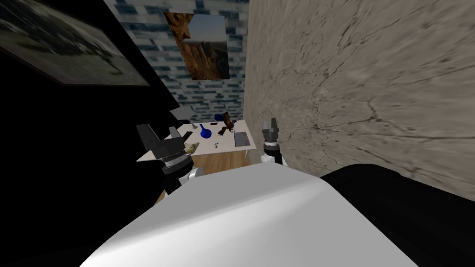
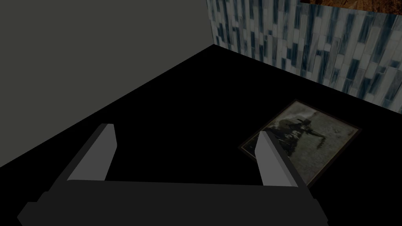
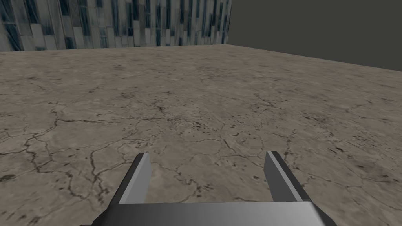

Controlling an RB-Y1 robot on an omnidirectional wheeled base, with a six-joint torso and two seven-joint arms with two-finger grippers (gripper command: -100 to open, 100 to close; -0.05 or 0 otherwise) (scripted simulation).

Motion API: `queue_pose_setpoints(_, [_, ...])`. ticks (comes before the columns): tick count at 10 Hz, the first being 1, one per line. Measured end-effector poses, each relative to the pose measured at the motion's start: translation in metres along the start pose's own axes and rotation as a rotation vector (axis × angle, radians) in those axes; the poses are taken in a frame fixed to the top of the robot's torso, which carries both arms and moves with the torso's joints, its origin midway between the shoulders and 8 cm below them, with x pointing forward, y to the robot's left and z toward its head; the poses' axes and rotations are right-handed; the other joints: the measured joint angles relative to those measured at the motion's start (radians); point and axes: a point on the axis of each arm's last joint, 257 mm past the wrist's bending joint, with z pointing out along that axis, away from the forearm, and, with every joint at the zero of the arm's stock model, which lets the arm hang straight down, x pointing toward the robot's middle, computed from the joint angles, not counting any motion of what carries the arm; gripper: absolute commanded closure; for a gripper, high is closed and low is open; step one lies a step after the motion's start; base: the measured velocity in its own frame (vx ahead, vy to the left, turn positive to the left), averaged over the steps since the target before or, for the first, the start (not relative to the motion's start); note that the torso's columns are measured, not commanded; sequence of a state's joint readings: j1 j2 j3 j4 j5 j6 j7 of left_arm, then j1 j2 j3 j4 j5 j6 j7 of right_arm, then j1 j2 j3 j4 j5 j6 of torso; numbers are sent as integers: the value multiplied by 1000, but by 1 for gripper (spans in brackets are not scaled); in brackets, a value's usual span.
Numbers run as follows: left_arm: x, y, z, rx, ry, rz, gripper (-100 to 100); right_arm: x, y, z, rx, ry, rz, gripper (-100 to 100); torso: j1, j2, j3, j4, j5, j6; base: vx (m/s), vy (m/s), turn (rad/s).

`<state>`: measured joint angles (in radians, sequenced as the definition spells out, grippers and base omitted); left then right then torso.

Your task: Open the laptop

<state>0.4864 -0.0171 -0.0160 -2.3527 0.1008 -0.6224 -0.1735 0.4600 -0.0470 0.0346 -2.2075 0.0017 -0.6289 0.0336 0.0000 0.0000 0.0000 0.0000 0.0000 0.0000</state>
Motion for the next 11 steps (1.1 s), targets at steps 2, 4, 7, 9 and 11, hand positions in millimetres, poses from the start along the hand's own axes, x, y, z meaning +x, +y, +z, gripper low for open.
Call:
queue_pose_setpoints(2, [0, 0, 0, 0, 0, 0, 0, 0, 0, 0, 0, 0, 0, 0, 0, 104, -209, 105, 0, 0, 0, 0, 0])
queue_pose_setpoints(4, [0, 0, 0, 0, 0, 0, 0, 0, 0, 0, 0, 0, 0, 0, 0, 248, -497, 248, 0, 0, 0, 0, 0])
queue_pose_setpoints(7, [0, 0, 0, 0, 0, 0, 0, 0, 0, 0, 0, 0, 0, 0, 0, 470, -939, 470, 0, 0, 0, 0, 0])
queue_pose_setpoints(9, [0, 0, 0, 0, 0, 0, 0, 0, 0, 0, 0, 0, 0, 0, 0, 618, -1234, 617, 0, 0, 0, 0, 0])
queue_pose_setpoints(11, [0, 0, 0, 0, 0, 0, 0, 2, -4, -1, 8, 21, -22, -100, 2, 725, -1451, 724, 0, 0, 12, 46, 3])
